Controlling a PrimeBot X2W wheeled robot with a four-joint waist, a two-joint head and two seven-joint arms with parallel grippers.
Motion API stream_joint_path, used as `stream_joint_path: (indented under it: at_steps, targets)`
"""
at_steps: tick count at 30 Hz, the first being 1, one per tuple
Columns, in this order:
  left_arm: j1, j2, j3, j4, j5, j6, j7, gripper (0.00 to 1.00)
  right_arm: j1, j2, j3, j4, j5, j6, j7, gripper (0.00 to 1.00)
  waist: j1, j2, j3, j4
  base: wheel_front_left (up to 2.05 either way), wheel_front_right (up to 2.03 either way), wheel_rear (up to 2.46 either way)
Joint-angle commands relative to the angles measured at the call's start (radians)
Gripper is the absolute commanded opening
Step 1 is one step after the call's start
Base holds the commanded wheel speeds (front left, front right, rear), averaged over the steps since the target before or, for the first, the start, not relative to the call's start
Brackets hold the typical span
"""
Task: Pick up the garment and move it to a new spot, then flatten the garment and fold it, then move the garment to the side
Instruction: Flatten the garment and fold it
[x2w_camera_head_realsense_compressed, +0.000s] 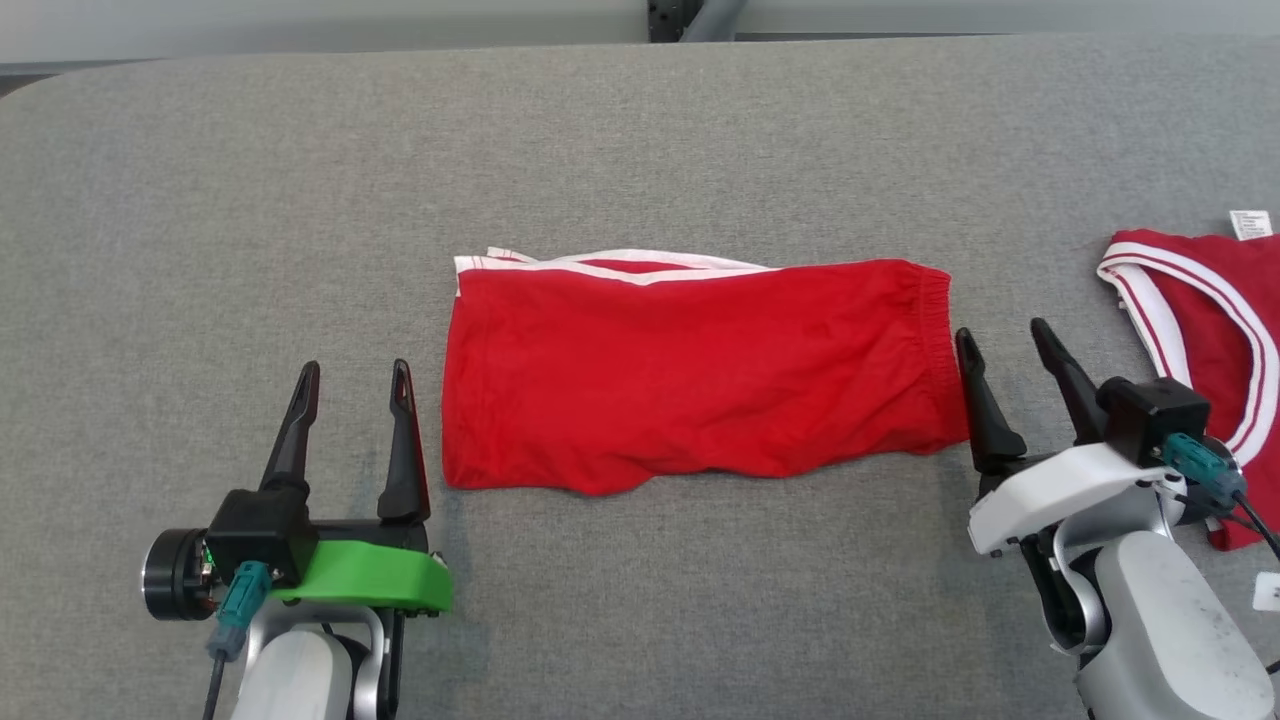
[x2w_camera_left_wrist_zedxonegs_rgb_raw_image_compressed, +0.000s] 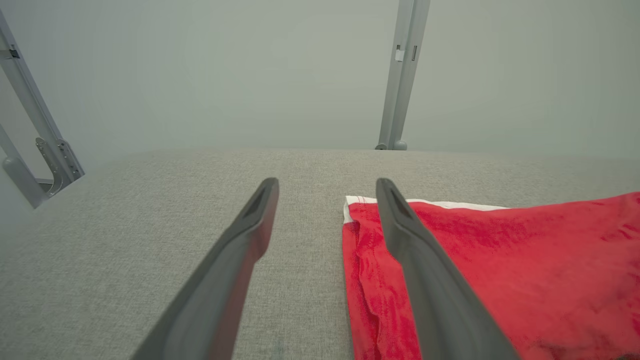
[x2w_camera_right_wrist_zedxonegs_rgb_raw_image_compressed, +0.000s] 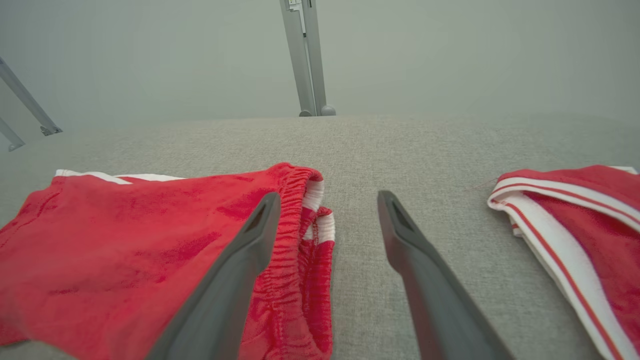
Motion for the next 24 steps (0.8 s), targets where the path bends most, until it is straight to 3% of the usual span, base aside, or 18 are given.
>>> stream_joint_path:
  at_steps: [1,10,18,19,20,21,24]
  targets:
    - [0.000,-0.011,0.001,0.009,0.011,-0.013,-0.004,1.00,-0.033,0.002,0.029,0.047,0.024,-0.001,0.011,1.00,0.0000,0.0000,0.011,0.039,0.00,0.00,0.00]
    - [-0.037,-0.037,-0.016,0.041,0.026,-0.036,-0.004,1.00,-0.120,-0.003,0.085,0.270,0.099,-0.001,-0.005,1.00,0.0000,0.0000,0.055,0.088,0.00,0.00,0.00]
    - [-0.042,-0.047,0.000,0.044,0.037,-0.045,-0.004,1.00,-0.122,0.011,0.117,0.393,0.183,-0.002,-0.032,1.00,0.0000,0.0000,0.072,0.071,0.00,0.00,0.00]
    - [-0.044,-0.047,0.003,0.044,0.039,-0.046,-0.004,1.00,-0.122,0.012,0.134,0.395,0.195,-0.001,-0.033,0.93,0.0000,0.0000,0.073,0.066,0.00,0.00,0.00]
    - [-0.043,-0.047,0.005,0.047,0.041,-0.047,-0.004,1.00,-0.124,0.014,0.148,0.394,0.214,-0.001,-0.035,0.43,0.0000,0.0000,0.074,0.060,0.00,0.00,0.00]
    - [-0.047,-0.048,0.009,0.048,0.043,-0.050,-0.004,1.00,-0.129,0.015,0.174,0.390,0.244,-0.001,-0.037,0.00,0.0000,0.0000,0.074,0.049,0.00,0.00,0.00]
    - [-0.050,-0.048,0.013,0.051,0.047,-0.057,-0.004,1.00,-0.142,-0.003,0.195,0.370,0.289,-0.001,-0.049,0.00,0.0000,0.0000,0.076,0.030,0.00,0.00,0.00]
